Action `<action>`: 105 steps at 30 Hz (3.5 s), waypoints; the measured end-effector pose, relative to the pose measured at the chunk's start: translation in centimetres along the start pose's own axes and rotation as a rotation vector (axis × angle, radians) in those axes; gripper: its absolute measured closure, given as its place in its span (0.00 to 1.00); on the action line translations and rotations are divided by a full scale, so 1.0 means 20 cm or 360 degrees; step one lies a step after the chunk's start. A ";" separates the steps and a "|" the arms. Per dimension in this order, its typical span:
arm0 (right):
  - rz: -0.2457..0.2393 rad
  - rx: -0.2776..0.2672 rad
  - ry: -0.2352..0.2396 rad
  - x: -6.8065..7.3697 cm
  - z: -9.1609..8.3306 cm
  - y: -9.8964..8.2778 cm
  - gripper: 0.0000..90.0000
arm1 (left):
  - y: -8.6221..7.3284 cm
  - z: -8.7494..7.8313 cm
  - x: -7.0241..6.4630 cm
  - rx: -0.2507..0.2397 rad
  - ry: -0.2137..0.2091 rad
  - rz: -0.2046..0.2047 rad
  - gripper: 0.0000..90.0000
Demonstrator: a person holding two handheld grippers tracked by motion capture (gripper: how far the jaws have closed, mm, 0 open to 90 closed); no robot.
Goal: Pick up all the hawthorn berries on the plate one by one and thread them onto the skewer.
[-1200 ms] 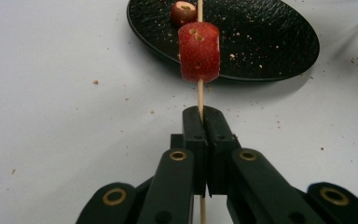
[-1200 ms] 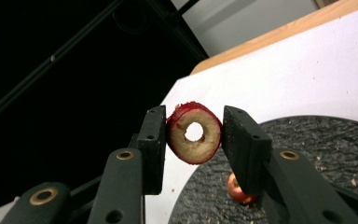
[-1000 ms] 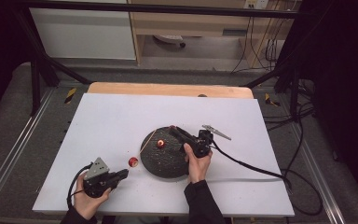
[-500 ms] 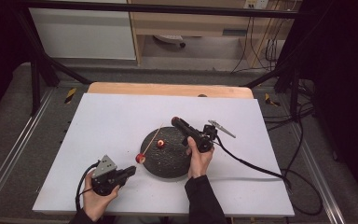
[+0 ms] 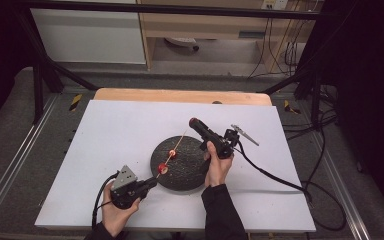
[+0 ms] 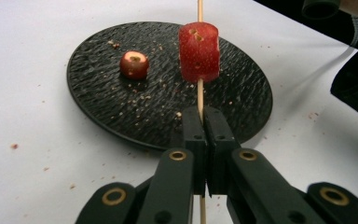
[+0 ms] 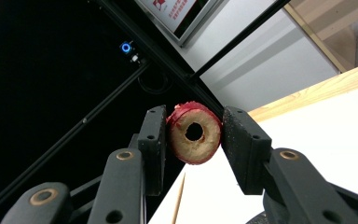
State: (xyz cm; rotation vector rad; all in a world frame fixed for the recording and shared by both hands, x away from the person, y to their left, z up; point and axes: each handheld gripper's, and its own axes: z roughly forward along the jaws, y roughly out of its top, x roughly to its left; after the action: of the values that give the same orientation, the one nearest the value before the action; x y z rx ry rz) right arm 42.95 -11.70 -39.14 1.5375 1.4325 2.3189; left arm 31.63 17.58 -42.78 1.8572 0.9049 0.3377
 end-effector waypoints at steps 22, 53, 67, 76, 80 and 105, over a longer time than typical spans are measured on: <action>0.0049 -0.0063 0.0034 0.00 -0.02 0.00 0.68 | 0.03 0.06 -0.05 -0.0035 -0.0024 0.0004 0.98; 0.0024 -0.0079 0.0034 -0.03 -0.01 -0.03 0.69 | 0.04 0.12 -0.10 -0.0082 -0.0013 -0.0138 0.98; 0.0018 -0.0078 0.0040 -0.02 -0.02 -0.04 0.69 | 0.05 0.15 -0.12 -0.0080 -0.0001 -0.0147 0.98; 0.0042 -0.0071 0.0037 -0.02 -0.03 -0.03 0.69 | 0.08 0.15 -0.11 -0.0072 0.0016 -0.0121 0.99; 0.0045 -0.0046 0.0041 -0.02 -0.03 -0.03 0.69 | 0.07 0.15 -0.11 -0.0066 0.0024 -0.0085 0.99; 0.0089 -0.0087 0.0025 -0.04 -0.01 0.00 0.70 | 0.01 0.10 -0.10 -0.0082 0.0042 -0.0043 0.99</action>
State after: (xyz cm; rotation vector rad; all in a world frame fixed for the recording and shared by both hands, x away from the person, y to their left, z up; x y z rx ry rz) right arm 43.18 -12.07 -39.75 1.5684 1.3346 2.3852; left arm 31.61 14.85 -43.13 1.7951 0.9301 0.3662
